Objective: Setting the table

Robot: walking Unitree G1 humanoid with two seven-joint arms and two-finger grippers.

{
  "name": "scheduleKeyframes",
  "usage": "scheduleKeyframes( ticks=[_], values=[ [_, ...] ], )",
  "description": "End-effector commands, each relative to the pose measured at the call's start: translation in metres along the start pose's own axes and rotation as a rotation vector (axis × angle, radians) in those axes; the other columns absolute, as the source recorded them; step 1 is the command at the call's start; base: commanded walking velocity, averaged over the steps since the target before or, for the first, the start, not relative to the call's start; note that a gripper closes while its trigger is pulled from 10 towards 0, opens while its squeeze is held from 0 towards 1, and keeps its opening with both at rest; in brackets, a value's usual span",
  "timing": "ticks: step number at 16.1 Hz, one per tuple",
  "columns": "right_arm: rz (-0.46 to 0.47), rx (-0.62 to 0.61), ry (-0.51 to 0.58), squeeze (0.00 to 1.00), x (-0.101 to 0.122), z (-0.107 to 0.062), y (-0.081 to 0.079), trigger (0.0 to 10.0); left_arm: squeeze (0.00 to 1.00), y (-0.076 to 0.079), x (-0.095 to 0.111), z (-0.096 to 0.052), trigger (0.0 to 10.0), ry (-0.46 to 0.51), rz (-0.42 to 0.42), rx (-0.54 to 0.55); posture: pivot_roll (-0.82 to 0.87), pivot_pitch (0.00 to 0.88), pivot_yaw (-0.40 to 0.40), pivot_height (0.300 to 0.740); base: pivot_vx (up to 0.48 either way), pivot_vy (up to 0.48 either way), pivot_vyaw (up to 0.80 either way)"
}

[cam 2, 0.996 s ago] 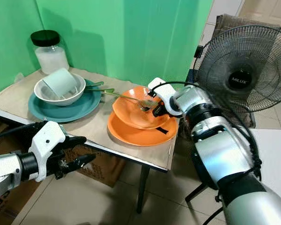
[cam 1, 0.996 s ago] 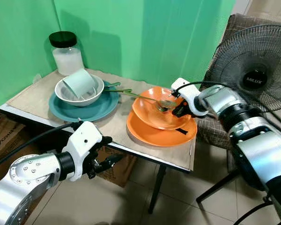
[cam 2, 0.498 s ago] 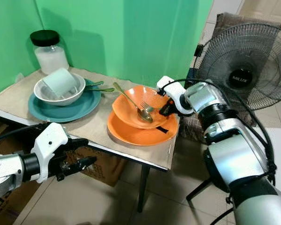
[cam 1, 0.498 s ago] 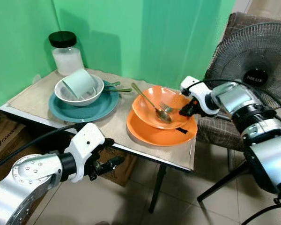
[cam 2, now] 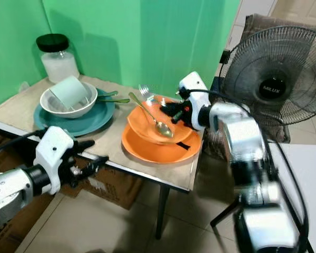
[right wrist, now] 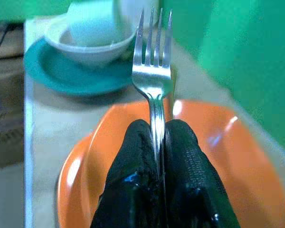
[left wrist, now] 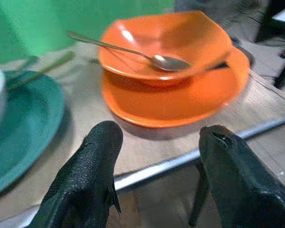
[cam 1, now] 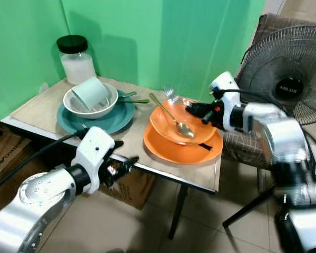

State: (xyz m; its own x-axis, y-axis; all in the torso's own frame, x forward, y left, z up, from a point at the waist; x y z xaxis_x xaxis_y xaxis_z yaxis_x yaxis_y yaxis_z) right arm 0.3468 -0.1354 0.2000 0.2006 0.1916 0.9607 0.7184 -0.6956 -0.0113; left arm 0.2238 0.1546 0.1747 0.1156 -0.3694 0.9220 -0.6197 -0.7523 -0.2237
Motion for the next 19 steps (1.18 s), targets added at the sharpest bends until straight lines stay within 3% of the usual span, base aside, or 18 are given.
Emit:
scheduleKeyframes(
  ticks=[1,3,4,5,7,9,11,15,16,19],
  values=[
    [-0.007,-0.065,0.128,0.0,0.01,-0.01,-0.008,10.0,0.0,-0.001,0.007,-0.001,10.0,0.043,0.011,0.079,0.04,0.0,-0.02,0.74,0.0,0.0,0.0],
    [0.034,-0.069,0.278,0.0,0.012,-0.018,-0.032,10.0,0.0,-0.002,0.012,0.001,10.0,0.086,-0.017,0.187,0.04,0.0,-0.025,0.74,0.0,0.0,0.0],
    [0.052,-0.082,0.303,0.0,0.011,-0.022,-0.038,10.0,0.0,-0.002,0.013,0.002,10.0,0.096,-0.023,0.22,0.04,0.0,-0.026,0.74,0.0,0.0,0.0],
    [0.055,-0.146,0.347,0.0,0.008,-0.028,-0.046,10.0,0.0,-0.001,0.014,0.002,10.0,0.103,-0.037,0.269,0.04,0.0,-0.029,0.74,0.0,0.0,0.0],
    [0.149,-0.338,0.412,0.0,-0.005,-0.043,-0.055,10.0,0.0,-0.002,0.011,0.003,10.0,0.1,-0.056,0.397,0.03,0.0,-0.026,0.74,0.0,0.0,-0.33],
    [0.127,-0.38,0.406,0.0,-0.014,-0.048,-0.063,10.0,0.0,0.0,0.009,0.003,10.0,0.096,-0.06,0.443,0.03,0.0,-0.028,0.74,0.0,0.0,-0.8],
    [0.17,-0.448,0.381,0.0,-0.023,-0.05,-0.062,10.0,0.0,0.003,0.006,0.005,10.0,0.072,0.001,0.448,0.04,0.0,-0.03,0.74,0.0,0.0,-0.8],
    [0.179,-0.545,0.338,0.0,-0.031,-0.053,-0.056,10.0,0.0,0.003,0.003,0.006,10.0,0.088,-0.045,0.49,0.04,0.0,-0.051,0.74,0.0,0.0,-0.8],
    [0.179,-0.592,0.322,0.0,-0.032,-0.05,-0.049,10.0,0.0,0.002,0.002,0.005,10.0,0.103,-0.113,0.522,0.04,0.0,-0.055,0.74,0.0,0.0,-0.8],
    [0.197,-0.643,0.29,0.0,-0.037,-0.042,-0.041,10.0,0.0,-0.005,0.006,0.005,10.0,0.136,-0.103,0.557,0.06,0.0,-0.065,0.74,0.0,0.0,-0.8]
  ],
)
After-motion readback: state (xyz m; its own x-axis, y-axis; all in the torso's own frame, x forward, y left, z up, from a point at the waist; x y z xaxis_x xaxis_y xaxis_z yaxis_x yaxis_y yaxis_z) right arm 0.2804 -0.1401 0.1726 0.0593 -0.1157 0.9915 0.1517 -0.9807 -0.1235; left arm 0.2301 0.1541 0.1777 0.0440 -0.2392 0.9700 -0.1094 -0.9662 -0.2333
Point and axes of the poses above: a point about 5 cm out from each wrist's last joint towards the gripper, its own z axis pointing out of the wrist towards the gripper, its own x axis along the axis of the wrist's last joint, y = z × x, the point moved 1 cm from there along z, pointing out of the wrist towards the gripper, and after that the axes turned 4 degrees about z, right-handed, at the moved point
